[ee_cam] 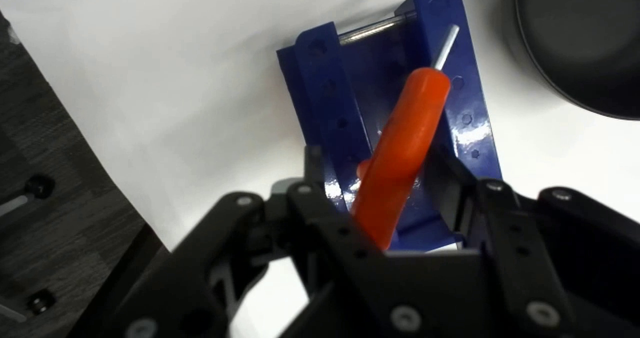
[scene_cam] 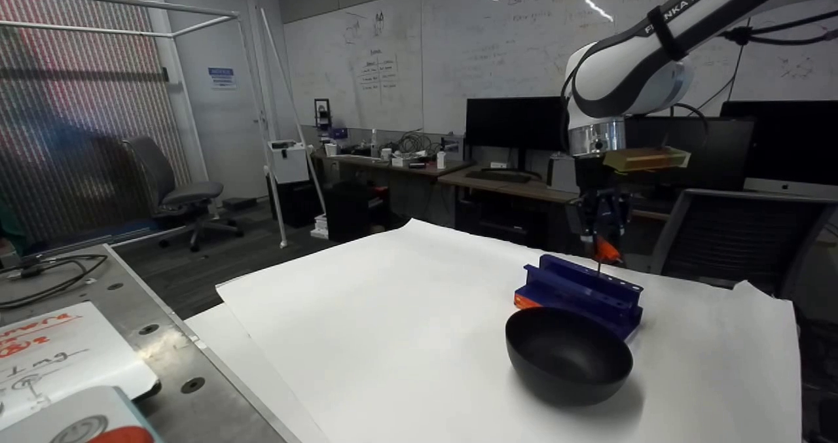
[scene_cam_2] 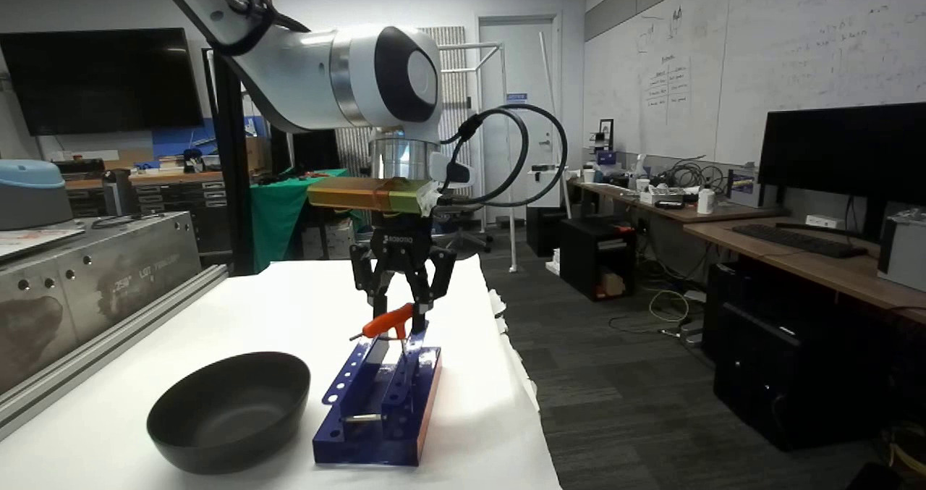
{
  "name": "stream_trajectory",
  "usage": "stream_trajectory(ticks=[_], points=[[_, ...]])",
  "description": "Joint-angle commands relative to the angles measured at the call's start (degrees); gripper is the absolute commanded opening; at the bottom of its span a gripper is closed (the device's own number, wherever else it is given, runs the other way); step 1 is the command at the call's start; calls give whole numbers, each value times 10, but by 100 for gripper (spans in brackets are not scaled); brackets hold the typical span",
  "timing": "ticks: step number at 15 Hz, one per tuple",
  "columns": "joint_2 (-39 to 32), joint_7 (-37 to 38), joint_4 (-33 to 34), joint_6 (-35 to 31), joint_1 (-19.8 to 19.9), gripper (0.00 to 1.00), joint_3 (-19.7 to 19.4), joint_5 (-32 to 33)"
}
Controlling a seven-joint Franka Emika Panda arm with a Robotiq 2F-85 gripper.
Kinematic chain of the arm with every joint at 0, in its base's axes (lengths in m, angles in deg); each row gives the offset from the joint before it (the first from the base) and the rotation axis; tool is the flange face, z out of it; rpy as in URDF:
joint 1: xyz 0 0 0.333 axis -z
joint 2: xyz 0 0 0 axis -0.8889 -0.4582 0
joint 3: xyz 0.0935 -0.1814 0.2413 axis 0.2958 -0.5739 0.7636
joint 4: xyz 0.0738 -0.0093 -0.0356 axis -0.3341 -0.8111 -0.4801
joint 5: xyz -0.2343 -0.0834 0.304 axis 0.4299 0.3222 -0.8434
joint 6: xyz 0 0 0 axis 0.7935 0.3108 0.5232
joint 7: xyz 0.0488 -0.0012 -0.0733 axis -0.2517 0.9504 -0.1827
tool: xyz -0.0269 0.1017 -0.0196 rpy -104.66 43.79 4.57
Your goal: Place the wrench inside the black bowl
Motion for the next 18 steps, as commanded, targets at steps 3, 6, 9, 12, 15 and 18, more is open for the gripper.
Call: stream_trajectory(ticks=[3,6,9,12,15,18], points=[[7,-15,7,19,1,13,2,-18],[19,-10,0,16,-1,14,2,-16],[58,12,-23,13,-12,14,4,-5],[119,40,-51,12,-29,15,10,16],[171,56,-48,52,-38,15,21,2],[197,53,-30,95,-36,15,24,-56]])
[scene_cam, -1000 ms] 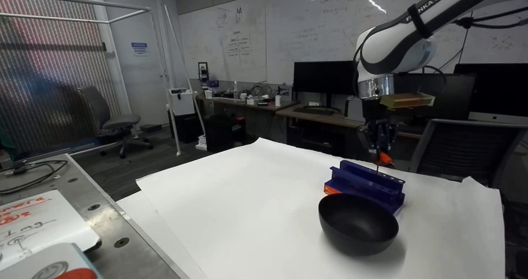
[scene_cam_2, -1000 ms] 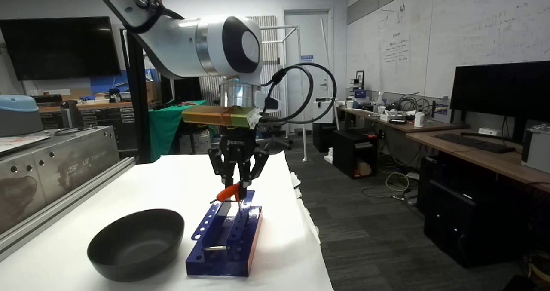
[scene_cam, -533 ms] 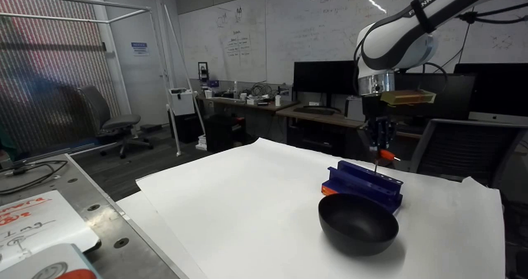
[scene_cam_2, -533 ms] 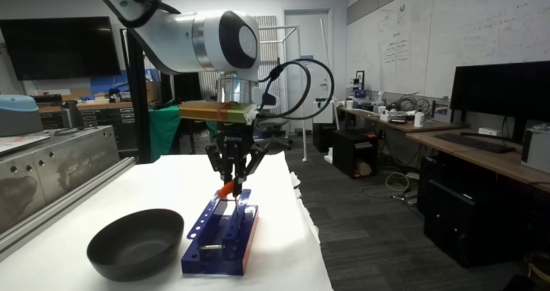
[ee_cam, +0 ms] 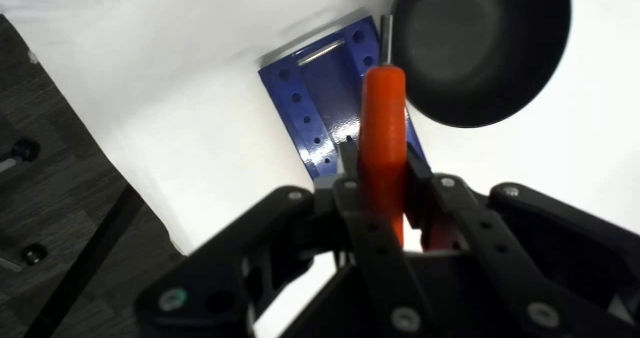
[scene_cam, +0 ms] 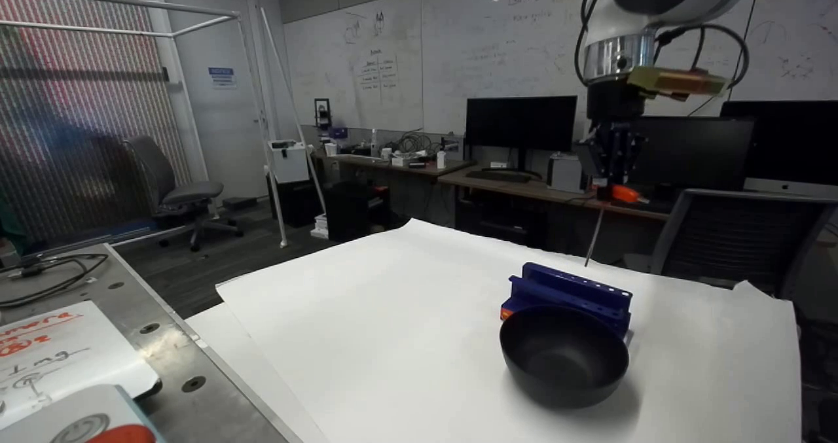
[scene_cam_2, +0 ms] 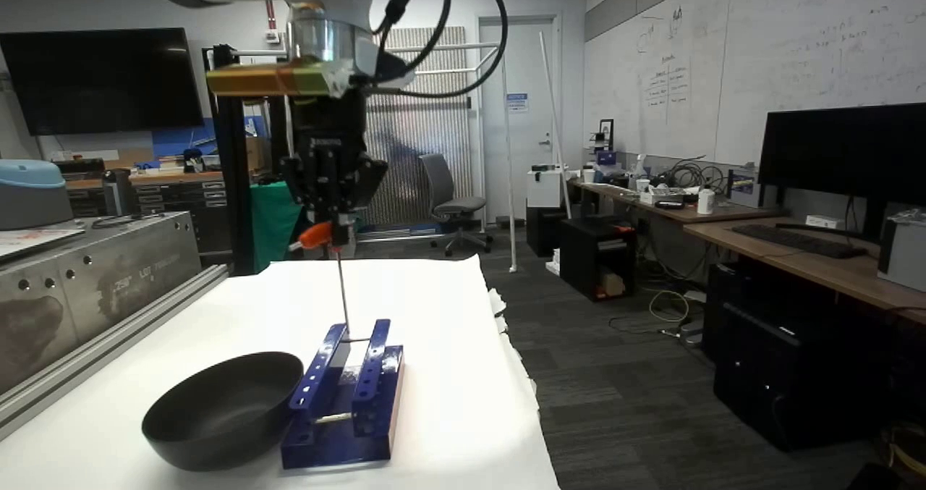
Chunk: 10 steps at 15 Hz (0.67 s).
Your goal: Place the wrench inside the black bowl
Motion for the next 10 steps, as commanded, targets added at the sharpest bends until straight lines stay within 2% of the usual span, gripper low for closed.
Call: stream_trajectory(ticks=[1,7,10], points=[[39,-1,5,47,4,15,-2,-78],[-33,-44,13,93,28,15,-37,-244],[-90,-65,8,94,40,15,-39,-281]])
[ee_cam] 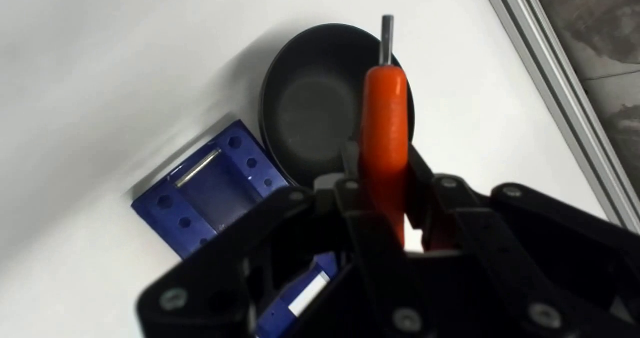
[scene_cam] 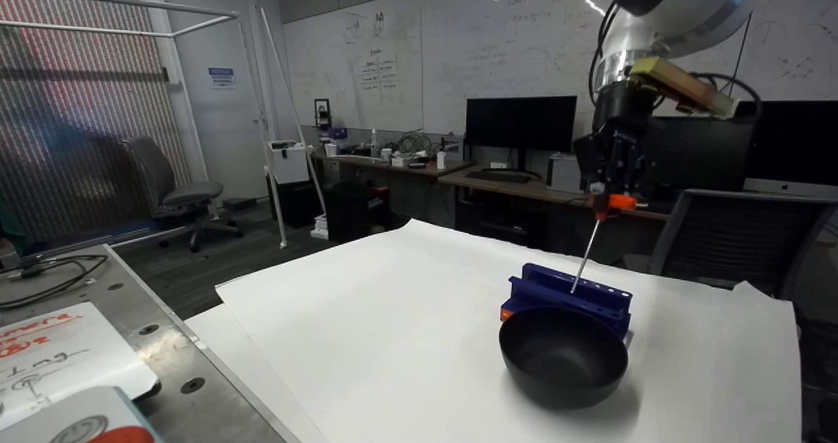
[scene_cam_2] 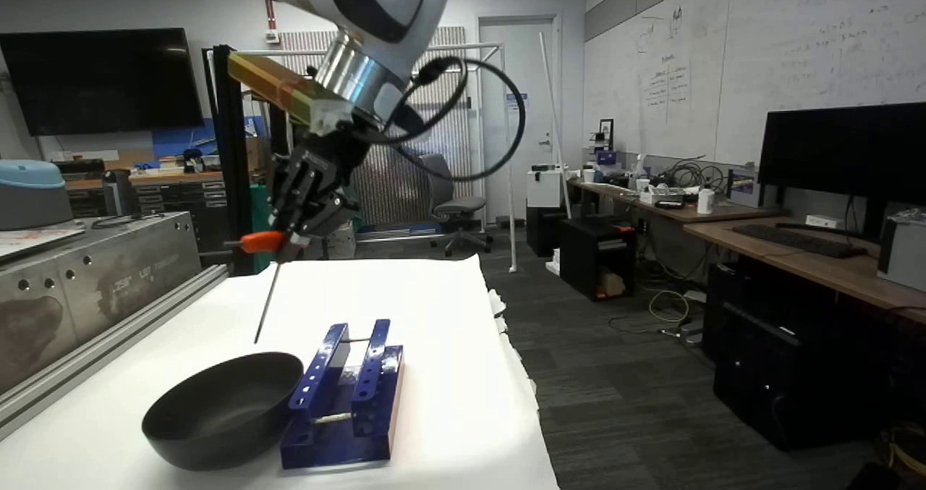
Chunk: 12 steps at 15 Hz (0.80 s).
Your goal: Place the wrench inside the black bowl
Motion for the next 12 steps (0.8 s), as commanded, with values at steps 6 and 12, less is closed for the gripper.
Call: stream_trajectory(ticks=[6,12], points=[[-124,-58,-13,-21,9,15,19,-55],[-157,-57,-1,-16,0,50,44,-46]])
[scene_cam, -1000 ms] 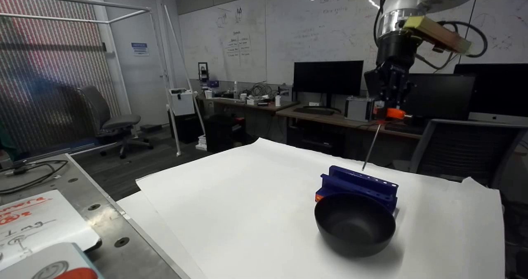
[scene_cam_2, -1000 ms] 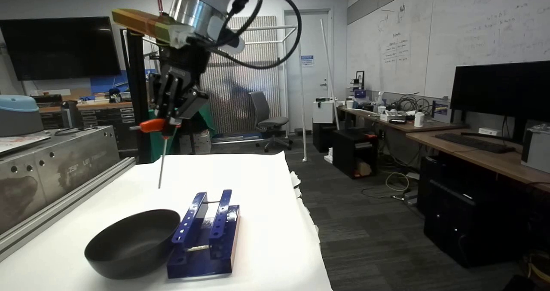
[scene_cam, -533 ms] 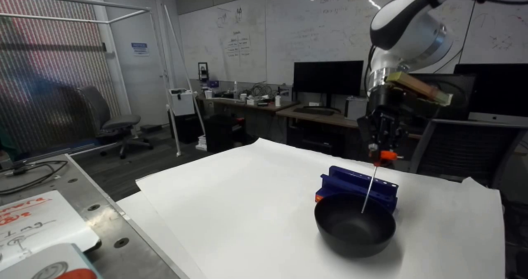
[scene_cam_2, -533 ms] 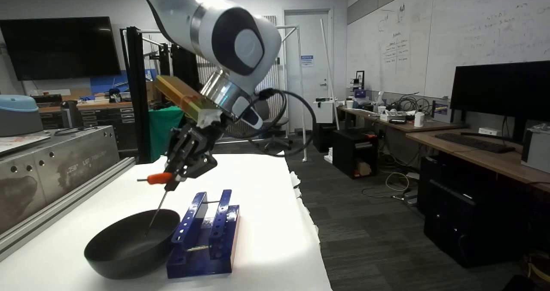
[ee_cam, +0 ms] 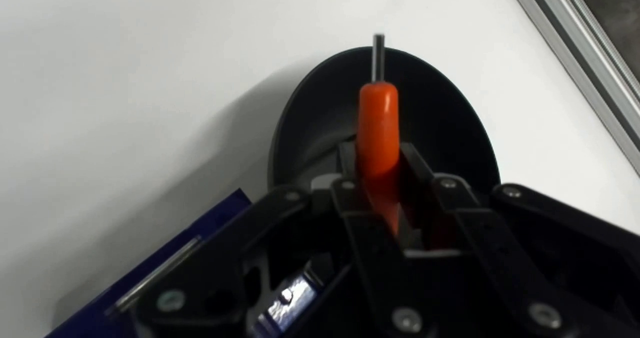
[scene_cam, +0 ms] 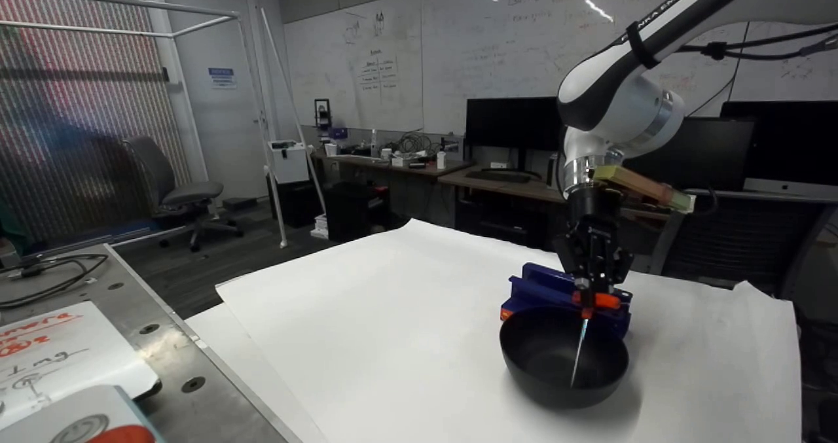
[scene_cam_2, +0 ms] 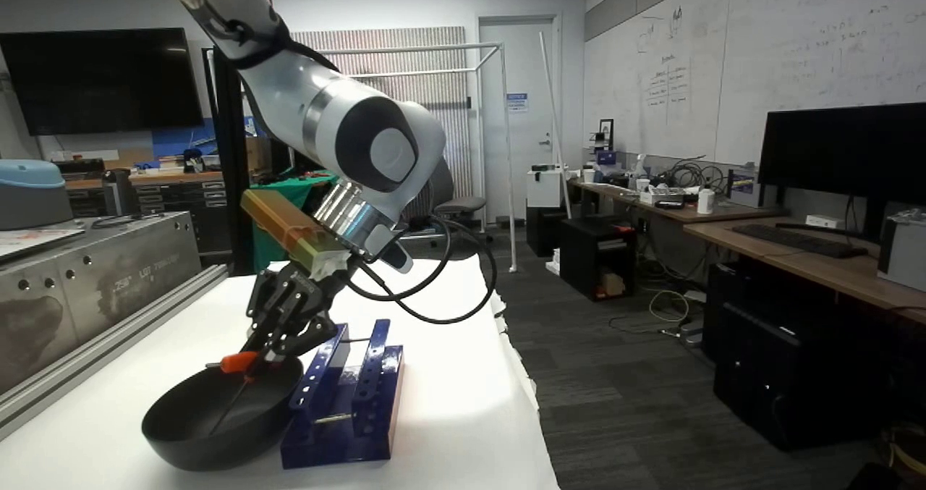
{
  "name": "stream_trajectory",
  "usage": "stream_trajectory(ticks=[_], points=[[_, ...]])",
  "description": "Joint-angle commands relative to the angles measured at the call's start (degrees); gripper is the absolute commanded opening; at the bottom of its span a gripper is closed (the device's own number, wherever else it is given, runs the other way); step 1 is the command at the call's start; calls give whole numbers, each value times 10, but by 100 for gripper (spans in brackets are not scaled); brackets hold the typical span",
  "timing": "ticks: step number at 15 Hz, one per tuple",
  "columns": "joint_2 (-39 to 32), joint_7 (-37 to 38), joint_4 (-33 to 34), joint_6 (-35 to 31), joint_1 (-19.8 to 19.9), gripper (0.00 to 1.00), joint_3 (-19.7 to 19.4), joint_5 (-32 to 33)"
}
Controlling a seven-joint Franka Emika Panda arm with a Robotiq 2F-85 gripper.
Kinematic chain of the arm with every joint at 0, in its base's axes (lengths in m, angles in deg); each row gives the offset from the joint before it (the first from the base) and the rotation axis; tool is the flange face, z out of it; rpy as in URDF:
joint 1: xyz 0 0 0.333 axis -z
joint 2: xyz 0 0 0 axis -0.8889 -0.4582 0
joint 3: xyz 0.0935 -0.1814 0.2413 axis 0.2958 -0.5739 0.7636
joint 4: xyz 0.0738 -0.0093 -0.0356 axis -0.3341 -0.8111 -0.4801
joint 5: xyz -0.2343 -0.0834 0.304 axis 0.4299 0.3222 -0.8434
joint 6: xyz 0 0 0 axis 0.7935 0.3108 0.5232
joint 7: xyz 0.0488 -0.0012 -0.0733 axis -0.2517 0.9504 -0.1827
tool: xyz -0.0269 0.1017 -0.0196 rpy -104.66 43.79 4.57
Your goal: Place the wrench inside the black bowl
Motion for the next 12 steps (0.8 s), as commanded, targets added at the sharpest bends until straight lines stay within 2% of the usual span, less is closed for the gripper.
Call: stream_trajectory(ticks=[1,4,7,8,12], points=[[-12,-7,13,10,-4,51,11,-4],[-2,-8,11,6,-6,73,13,-1],[47,-11,-3,-14,-8,97,10,6],[72,-9,-11,-27,-10,100,9,11],[165,25,-36,-94,-18,100,8,34]])
